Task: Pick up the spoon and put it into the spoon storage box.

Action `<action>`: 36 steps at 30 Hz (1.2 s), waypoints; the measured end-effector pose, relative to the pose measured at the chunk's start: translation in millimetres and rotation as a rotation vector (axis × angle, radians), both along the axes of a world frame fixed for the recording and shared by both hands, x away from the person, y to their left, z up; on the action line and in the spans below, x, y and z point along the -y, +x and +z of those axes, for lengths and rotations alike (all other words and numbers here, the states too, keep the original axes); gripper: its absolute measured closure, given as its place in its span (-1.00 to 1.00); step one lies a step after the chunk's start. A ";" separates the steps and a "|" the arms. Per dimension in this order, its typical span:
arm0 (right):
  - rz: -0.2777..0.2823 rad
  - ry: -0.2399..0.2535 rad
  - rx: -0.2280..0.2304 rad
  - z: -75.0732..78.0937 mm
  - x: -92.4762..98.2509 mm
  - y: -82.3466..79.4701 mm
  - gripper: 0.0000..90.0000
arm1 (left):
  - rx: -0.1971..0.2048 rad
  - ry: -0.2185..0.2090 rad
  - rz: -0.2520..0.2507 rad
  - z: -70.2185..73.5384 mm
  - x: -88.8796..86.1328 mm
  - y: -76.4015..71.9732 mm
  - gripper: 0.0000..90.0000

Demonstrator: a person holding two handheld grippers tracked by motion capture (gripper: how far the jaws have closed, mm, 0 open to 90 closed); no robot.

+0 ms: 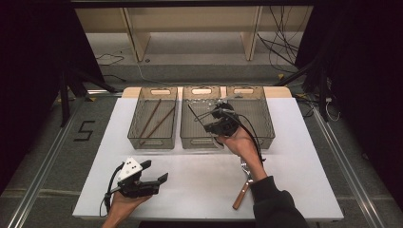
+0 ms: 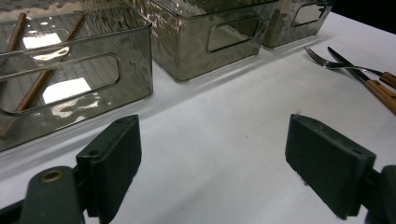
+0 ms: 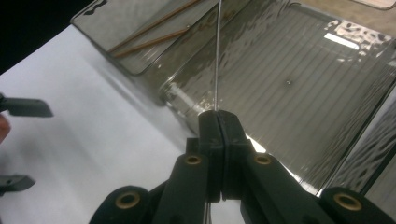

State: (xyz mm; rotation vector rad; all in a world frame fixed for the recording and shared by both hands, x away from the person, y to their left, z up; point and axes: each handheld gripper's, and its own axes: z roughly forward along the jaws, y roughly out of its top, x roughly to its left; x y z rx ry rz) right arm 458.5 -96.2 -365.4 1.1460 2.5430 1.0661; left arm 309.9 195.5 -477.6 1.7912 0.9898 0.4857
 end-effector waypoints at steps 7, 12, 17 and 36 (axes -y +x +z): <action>-0.043 -0.006 -0.004 4.7 -8.8 26.1 1.00 | 0.002 0.000 -0.003 0.0 -0.3 -0.2 -0.60; -0.071 -0.008 -0.008 7.1 -15.6 41.8 1.00 | 0.005 -0.007 -0.006 0.3 -0.4 -0.6 -0.60; -0.109 0.001 -0.018 6.4 -18.5 57.0 1.00 | 0.008 -0.010 -0.009 0.6 0.1 -1.0 -0.60; -0.169 -0.016 -0.046 -17.0 -25.3 76.8 1.00 | 0.015 -0.009 -0.013 1.5 -0.4 -1.8 -0.60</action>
